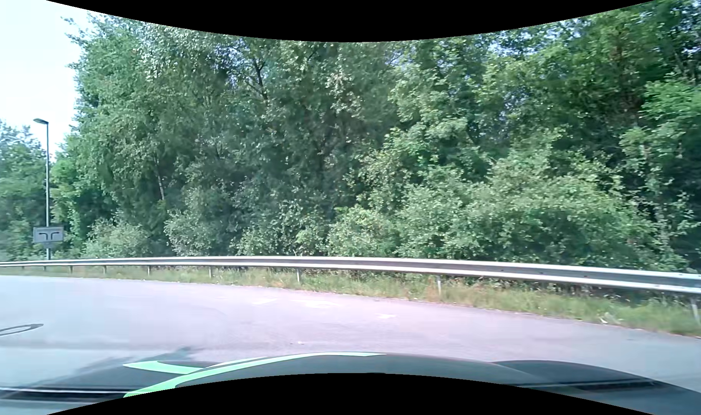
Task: Follow the waypoints while adhering to traffic rules and regulations
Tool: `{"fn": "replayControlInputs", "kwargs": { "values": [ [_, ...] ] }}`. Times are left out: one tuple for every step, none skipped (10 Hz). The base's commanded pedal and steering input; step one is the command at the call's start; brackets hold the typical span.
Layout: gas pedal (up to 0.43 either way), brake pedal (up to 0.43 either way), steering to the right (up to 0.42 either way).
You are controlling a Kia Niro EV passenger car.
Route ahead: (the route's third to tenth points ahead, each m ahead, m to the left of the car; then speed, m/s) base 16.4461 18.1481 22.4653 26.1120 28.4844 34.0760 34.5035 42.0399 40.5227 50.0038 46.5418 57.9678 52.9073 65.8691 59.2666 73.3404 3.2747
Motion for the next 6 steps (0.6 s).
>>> {"fn": "replayControlInputs", "kwargs": {
  "values": [
    [0.130, 0.000, -0.513],
    [0.130, 0.000, -0.518],
    [0.130, 0.000, -0.520],
    [0.130, 0.000, -0.520],
    [0.138, 0.000, -0.519],
    [0.150, 0.000, -0.518]
  ]
}}
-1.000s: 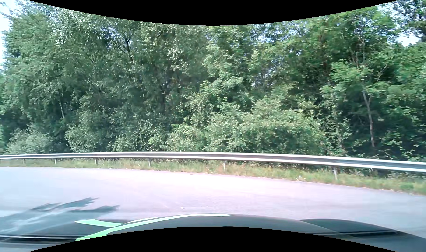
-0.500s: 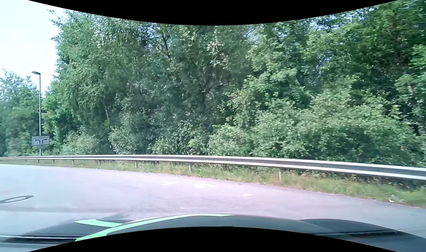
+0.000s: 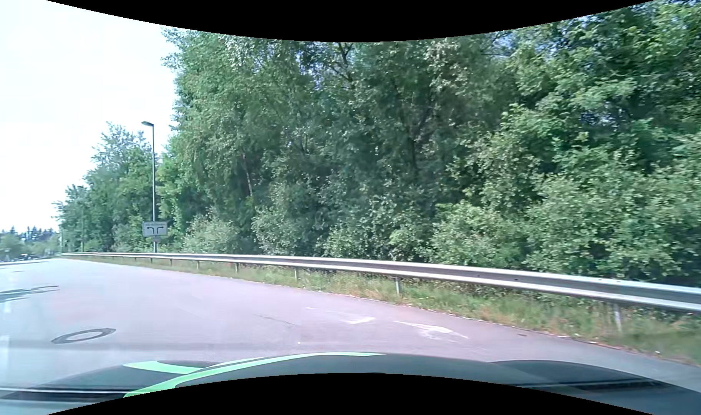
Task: Follow the waypoints while adhering to traffic rules and regulations
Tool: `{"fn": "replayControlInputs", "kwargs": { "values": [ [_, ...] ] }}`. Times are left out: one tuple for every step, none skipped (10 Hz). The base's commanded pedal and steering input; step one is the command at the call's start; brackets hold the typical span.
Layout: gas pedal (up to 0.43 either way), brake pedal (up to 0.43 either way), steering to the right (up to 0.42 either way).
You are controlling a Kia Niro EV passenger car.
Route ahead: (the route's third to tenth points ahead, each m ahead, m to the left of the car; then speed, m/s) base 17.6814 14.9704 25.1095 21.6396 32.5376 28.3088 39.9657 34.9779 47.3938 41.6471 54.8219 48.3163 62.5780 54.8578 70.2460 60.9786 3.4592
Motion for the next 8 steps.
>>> {"fn": "replayControlInputs", "kwargs": {
  "values": [
    [0.157, 0.000, -0.518],
    [0.169, 0.000, -0.514],
    [0.177, 0.000, -0.507],
    [0.197, 0.000, -0.497],
    [0.209, 0.000, -0.488],
    [0.220, 0.000, -0.480],
    [0.220, 0.000, -0.474],
    [0.228, 0.000, -0.465]
  ]
}}
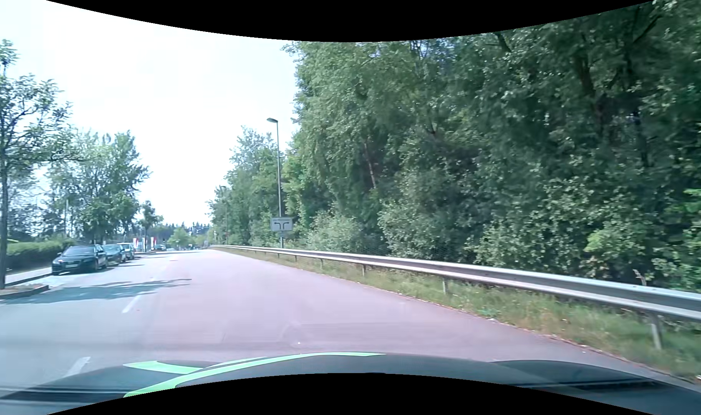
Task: Follow the waypoints while adhering to traffic rules and regulations
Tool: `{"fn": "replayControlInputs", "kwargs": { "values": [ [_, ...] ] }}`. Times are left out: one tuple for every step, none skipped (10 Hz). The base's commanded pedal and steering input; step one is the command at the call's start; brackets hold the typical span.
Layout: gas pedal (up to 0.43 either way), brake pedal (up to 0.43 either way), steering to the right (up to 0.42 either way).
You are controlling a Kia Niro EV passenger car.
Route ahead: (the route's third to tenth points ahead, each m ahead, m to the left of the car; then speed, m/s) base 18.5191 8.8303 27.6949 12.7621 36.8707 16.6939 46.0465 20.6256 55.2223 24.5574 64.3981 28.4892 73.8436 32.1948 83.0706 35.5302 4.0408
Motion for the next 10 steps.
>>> {"fn": "replayControlInputs", "kwargs": {
  "values": [
    [0.240, 0.000, -0.452],
    [0.240, 0.000, -0.435],
    [0.248, 0.000, -0.409],
    [0.248, 0.000, -0.376],
    [0.260, 0.000, -0.347],
    [0.260, 0.000, -0.303],
    [0.268, 0.000, -0.257],
    [0.280, 0.000, -0.211],
    [0.280, 0.000, -0.175],
    [0.299, 0.000, -0.141]
  ]
}}
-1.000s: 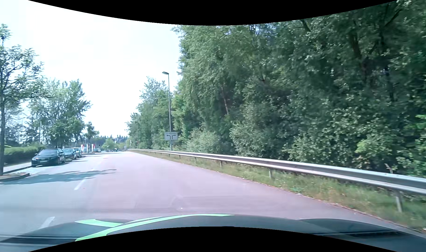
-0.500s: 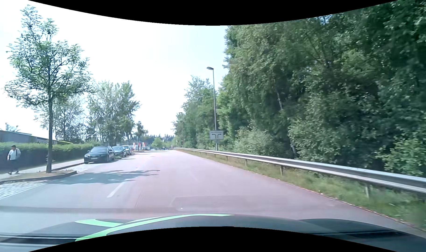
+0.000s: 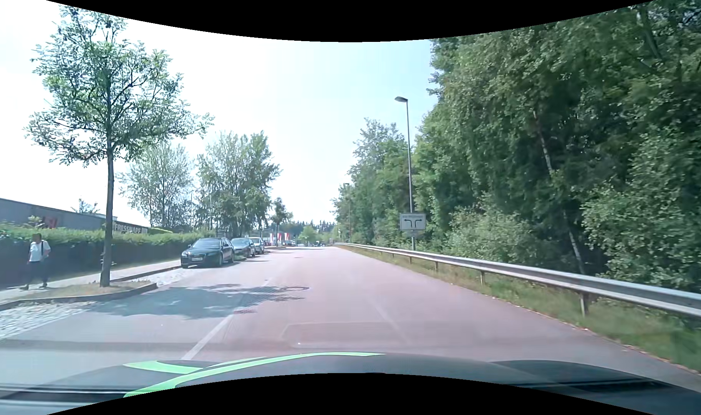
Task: Follow the waypoints while adhering to traffic rules and regulations
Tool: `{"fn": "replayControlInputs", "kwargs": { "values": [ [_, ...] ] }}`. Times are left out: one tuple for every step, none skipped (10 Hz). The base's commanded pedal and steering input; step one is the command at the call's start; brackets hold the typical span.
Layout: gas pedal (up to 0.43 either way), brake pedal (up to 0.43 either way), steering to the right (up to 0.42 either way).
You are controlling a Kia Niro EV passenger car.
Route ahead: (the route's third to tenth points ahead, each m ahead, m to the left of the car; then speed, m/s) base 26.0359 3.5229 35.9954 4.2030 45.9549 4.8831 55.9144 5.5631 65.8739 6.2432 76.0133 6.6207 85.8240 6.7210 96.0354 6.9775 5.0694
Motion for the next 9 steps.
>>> {"fn": "replayControlInputs", "kwargs": {
  "values": [
    [0.299, 0.000, -0.116],
    [0.299, 0.000, -0.095],
    [0.299, 0.000, -0.079],
    [0.299, 0.000, -0.076],
    [0.299, 0.000, -0.076],
    [0.299, 0.000, -0.076],
    [0.311, 0.000, -0.071],
    [0.319, 0.000, -0.061],
    [0.319, 0.000, -0.045]
  ]
}}
